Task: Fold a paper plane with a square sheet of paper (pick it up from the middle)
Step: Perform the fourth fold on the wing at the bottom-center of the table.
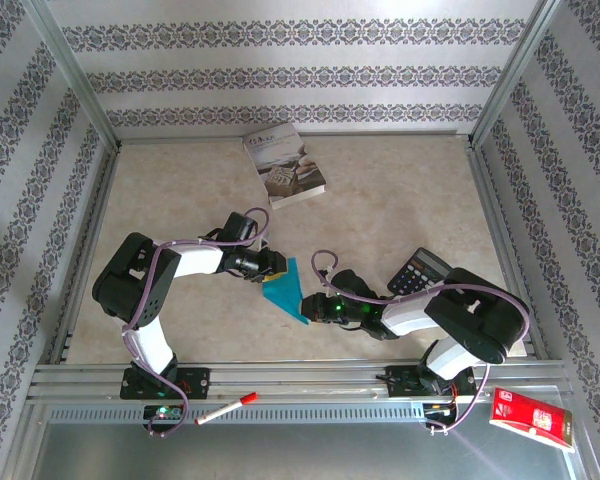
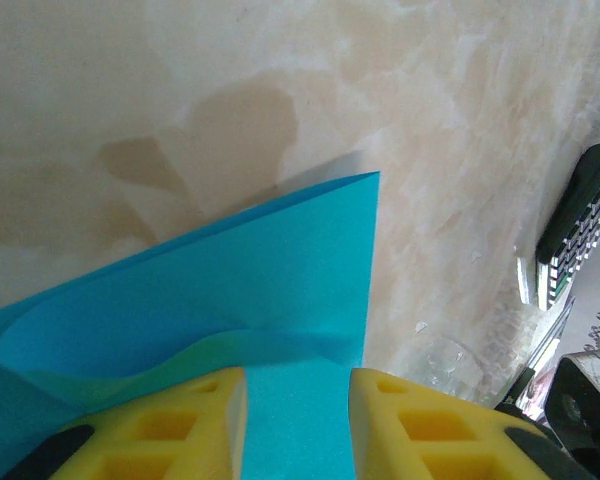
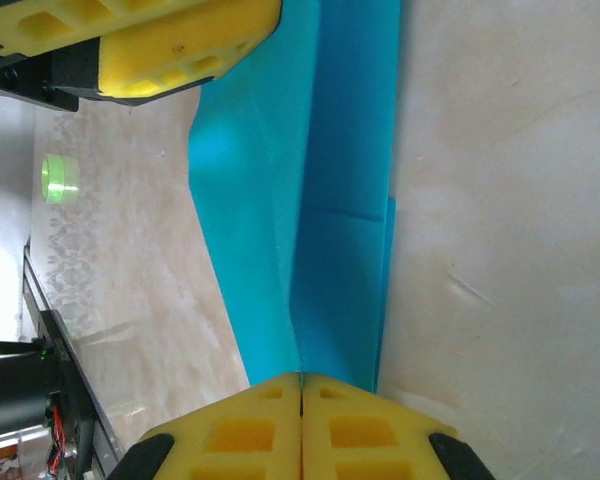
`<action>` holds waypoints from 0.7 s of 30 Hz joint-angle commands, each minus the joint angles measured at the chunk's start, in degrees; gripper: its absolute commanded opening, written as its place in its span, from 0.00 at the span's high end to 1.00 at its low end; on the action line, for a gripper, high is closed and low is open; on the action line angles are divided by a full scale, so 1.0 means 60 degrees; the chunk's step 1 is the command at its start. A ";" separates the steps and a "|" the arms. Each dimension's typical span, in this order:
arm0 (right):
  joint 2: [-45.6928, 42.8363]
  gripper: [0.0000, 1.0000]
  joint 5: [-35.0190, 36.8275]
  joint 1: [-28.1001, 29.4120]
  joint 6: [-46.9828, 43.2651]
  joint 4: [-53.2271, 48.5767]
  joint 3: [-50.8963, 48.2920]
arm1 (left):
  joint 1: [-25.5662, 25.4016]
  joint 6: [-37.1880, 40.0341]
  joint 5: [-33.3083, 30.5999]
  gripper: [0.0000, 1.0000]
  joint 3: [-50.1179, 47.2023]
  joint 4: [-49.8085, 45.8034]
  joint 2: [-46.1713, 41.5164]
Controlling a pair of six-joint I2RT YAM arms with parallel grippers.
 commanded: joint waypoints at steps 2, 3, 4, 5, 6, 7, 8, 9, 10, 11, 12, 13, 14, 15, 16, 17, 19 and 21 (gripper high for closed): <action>0.0253 0.93 -0.0155 0.0066 0.0308 0.1115 0.0179 | 0.0080 0.0266 -0.0415 0.67 -0.0260 -0.0297 0.0190; 0.0308 0.93 -0.0197 0.0062 0.0349 0.1262 0.0179 | 0.0090 0.0255 -0.0425 0.67 -0.0260 -0.0311 0.0192; 0.0362 0.93 -0.0236 0.0053 0.0381 0.1384 0.0179 | 0.0086 0.0261 -0.0426 0.67 -0.0257 -0.0314 0.0198; 0.0411 0.92 -0.0270 0.0047 0.0435 0.1526 0.0179 | 0.0080 0.0275 -0.0434 0.67 -0.0253 -0.0335 0.0183; 0.0464 0.91 -0.0288 0.0031 0.0473 0.1681 0.0179 | 0.0079 0.0293 -0.0456 0.67 -0.0259 -0.0363 0.0189; 0.0515 0.91 -0.0314 0.0024 0.0518 0.1766 0.0139 | 0.0088 0.0293 -0.0469 0.67 -0.0246 -0.0383 0.0190; 0.0559 0.91 -0.0307 0.0005 0.0578 0.1879 0.0088 | 0.0079 0.0305 -0.0474 0.67 -0.0246 -0.0410 0.0183; 0.0607 0.90 -0.0304 -0.0019 0.0643 0.2008 0.0002 | 0.0086 0.0297 -0.0486 0.67 -0.0232 -0.0428 0.0189; 0.0611 0.90 -0.0317 -0.0066 0.0688 0.2150 -0.0096 | 0.0079 0.0312 -0.0510 0.67 -0.0231 -0.0456 0.0179; 0.0595 0.89 -0.0316 -0.0111 0.0756 0.2290 -0.0205 | 0.0087 0.0339 -0.0514 0.67 -0.0205 -0.0480 0.0169; 0.0542 0.88 -0.0296 -0.0141 0.0758 0.2320 -0.0303 | 0.0086 0.0354 -0.0536 0.67 -0.0202 -0.0515 0.0161; 0.0485 0.88 -0.0255 -0.0159 0.0758 0.2287 -0.0362 | 0.0082 0.0381 -0.0546 0.67 -0.0181 -0.0550 0.0152; 0.0424 0.88 -0.0231 -0.0159 0.0734 0.2214 -0.0389 | 0.0081 0.0391 -0.0555 0.67 -0.0160 -0.0581 0.0127; 0.0407 0.87 -0.0233 -0.0152 0.0733 0.2162 -0.0410 | 0.0086 0.0413 -0.0554 0.67 -0.0144 -0.0607 0.0130; 0.0416 0.87 -0.0238 -0.0159 0.0730 0.2158 -0.0402 | 0.0086 0.0415 -0.0573 0.67 -0.0131 -0.0625 0.0121; 0.0439 0.88 -0.0241 -0.0159 0.0763 0.2152 -0.0431 | 0.0087 0.0415 -0.0588 0.67 -0.0129 -0.0649 0.0124; 0.0487 0.88 -0.0188 -0.0181 0.0831 0.2146 -0.0509 | 0.0082 0.0415 -0.0613 0.67 -0.0129 -0.0676 0.0103; 0.0478 0.89 -0.0058 -0.0189 0.0902 0.2158 -0.0699 | 0.0080 0.0431 -0.0611 0.67 -0.0127 -0.0687 0.0102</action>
